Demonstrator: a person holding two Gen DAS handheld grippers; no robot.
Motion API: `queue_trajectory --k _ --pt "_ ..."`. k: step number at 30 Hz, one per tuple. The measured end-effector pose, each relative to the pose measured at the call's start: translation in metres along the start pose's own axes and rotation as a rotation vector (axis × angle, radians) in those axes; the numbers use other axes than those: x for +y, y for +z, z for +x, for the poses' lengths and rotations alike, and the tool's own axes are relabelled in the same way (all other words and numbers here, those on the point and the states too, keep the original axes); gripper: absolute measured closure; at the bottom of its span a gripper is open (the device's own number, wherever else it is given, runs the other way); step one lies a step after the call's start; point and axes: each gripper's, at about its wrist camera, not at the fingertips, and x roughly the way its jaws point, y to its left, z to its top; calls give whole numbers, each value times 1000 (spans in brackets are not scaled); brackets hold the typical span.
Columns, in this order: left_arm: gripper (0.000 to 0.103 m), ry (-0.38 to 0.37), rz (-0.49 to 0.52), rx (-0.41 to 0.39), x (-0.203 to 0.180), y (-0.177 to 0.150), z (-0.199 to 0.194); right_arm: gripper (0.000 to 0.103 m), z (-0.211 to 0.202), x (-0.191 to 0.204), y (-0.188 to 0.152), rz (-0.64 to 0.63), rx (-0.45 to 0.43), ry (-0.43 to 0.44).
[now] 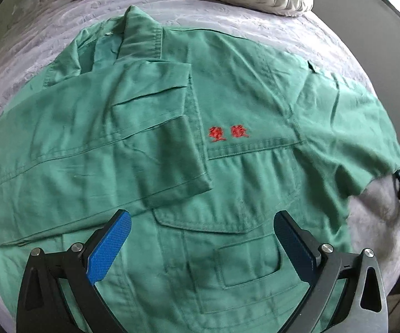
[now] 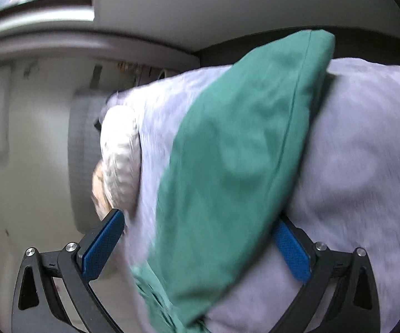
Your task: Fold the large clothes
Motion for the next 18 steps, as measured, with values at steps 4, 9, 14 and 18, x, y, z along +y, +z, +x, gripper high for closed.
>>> queue_trajectory --k 4,9,14,18 --pt "0 -13 -17 -55 -3 10 -4 0 9 1 20 49 -18 50" --pt "0 61 -41 -163 13 28 -17 53 15 3 27 71 6 10" --pt "0 125 -97 -157 53 36 -16 98 17 21 24 18 8 -35" --pt "0 143 -104 -155 76 35 -18 98 25 79 2 -194 44 -11"
